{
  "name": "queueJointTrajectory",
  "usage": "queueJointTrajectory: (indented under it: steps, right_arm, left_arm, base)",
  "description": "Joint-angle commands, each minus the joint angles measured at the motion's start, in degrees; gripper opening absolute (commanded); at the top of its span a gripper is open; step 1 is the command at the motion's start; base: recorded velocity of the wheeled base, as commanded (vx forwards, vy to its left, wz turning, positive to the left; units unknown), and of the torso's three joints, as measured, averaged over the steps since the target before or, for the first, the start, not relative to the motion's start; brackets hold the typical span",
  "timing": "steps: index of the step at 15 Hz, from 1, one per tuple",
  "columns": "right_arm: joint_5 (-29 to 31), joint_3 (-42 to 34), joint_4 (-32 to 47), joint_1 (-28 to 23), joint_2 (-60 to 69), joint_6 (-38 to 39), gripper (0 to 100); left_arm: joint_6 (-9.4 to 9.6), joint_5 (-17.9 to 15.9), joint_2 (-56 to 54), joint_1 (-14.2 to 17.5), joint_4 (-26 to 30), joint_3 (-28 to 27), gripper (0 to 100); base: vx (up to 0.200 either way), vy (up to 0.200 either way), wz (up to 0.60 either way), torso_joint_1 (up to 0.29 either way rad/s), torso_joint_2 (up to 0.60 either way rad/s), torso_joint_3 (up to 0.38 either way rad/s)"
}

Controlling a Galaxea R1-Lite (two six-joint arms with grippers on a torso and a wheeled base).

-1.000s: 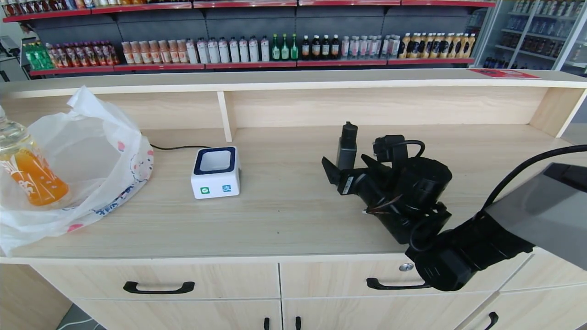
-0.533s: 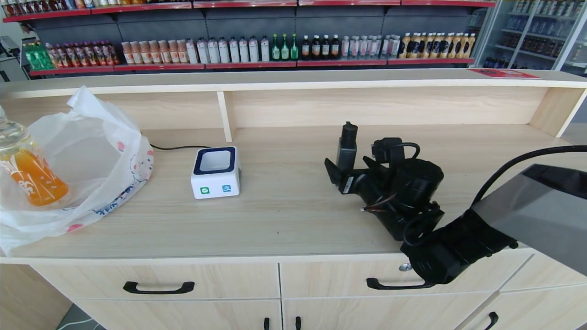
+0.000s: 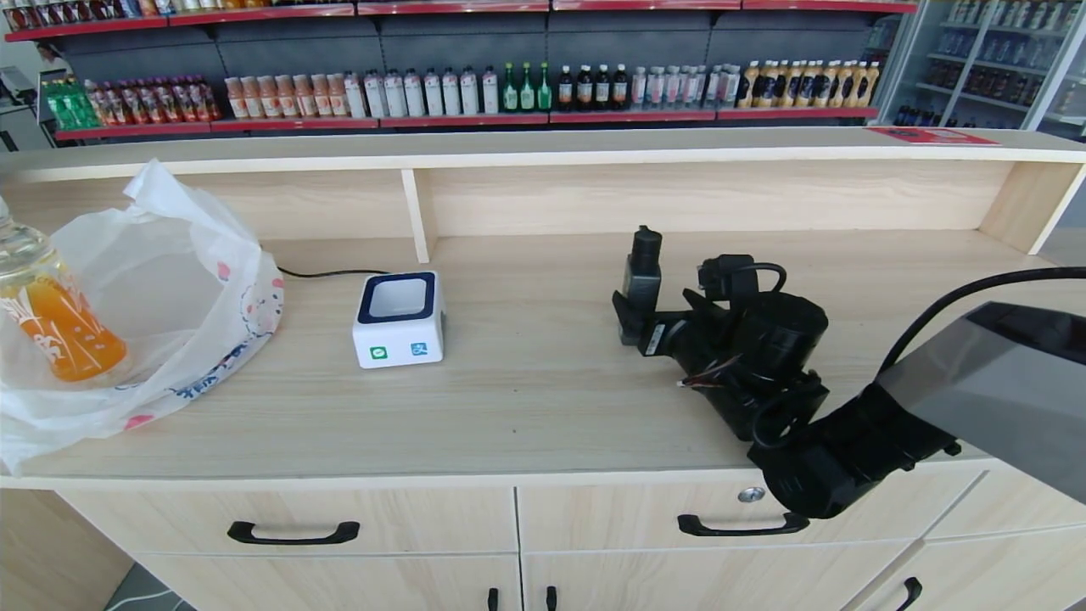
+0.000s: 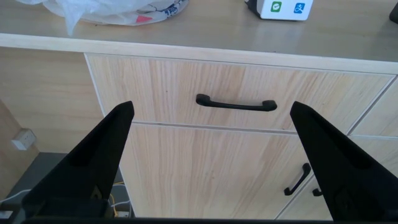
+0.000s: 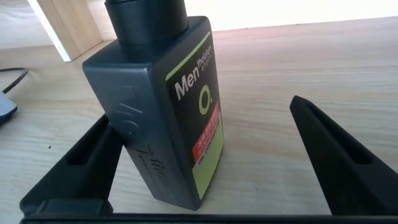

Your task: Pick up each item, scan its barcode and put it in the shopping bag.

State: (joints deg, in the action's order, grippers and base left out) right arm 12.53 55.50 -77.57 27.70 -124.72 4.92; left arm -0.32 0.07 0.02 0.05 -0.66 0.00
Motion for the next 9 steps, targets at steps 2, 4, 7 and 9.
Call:
queueJointTrajectory:
  steps: [2, 4, 7, 9]
  right_arm:
    - [0.0, -0.2, 0.0, -0.3, 0.2, -0.1, 100]
    - [-0.1, 0.0, 0.0, -0.5, 0.3, -0.1, 100]
    - [-0.3, -0.1, -0.1, -1.1, 0.4, -0.1, 100]
    - [-0.5, 0.1, 0.0, -1.1, 0.4, -0.1, 100]
  left_arm:
    - [-0.03, 0.0, 0.0, 0.0, 0.0, 0.0, 100]
    - [-0.03, 0.0, 0.0, 0.0, 0.0, 0.0, 100]
    - [-0.03, 0.0, 0.0, 0.0, 0.0, 0.0, 100]
    - [-0.03, 0.0, 0.0, 0.0, 0.0, 0.0, 100]
  base:
    - [0.000, 0.000, 0.00, 0.000, 0.00, 0.000]
    - [0.000, 0.000, 0.00, 0.000, 0.00, 0.000]
    - [0.000, 0.000, 0.00, 0.000, 0.00, 0.000]
    - [0.000, 0.000, 0.00, 0.000, 0.00, 0.000]
